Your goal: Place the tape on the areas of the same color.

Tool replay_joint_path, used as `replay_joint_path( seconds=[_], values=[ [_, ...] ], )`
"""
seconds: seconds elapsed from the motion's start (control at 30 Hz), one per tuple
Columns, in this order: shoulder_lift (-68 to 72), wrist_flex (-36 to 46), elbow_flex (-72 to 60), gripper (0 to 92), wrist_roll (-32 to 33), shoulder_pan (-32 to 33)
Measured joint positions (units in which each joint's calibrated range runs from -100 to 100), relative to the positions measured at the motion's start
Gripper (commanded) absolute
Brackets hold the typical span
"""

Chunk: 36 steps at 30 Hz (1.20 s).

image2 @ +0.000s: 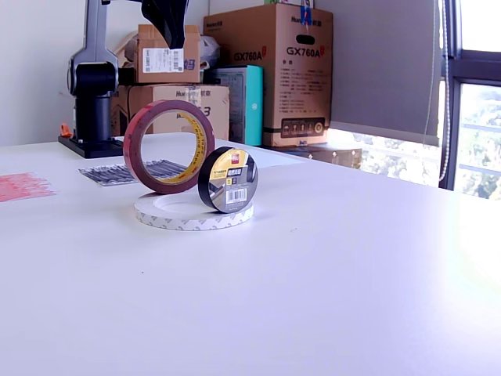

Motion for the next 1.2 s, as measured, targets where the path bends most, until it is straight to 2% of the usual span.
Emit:
replay_joint_path(
  seconds=[0.53,1.2],
  values=[
    [9.77,1.33,-9.06,0.0,1.88,-0.9],
    [16.08,1.18,-8.18,0.0,1.88,0.04]
  ],
)
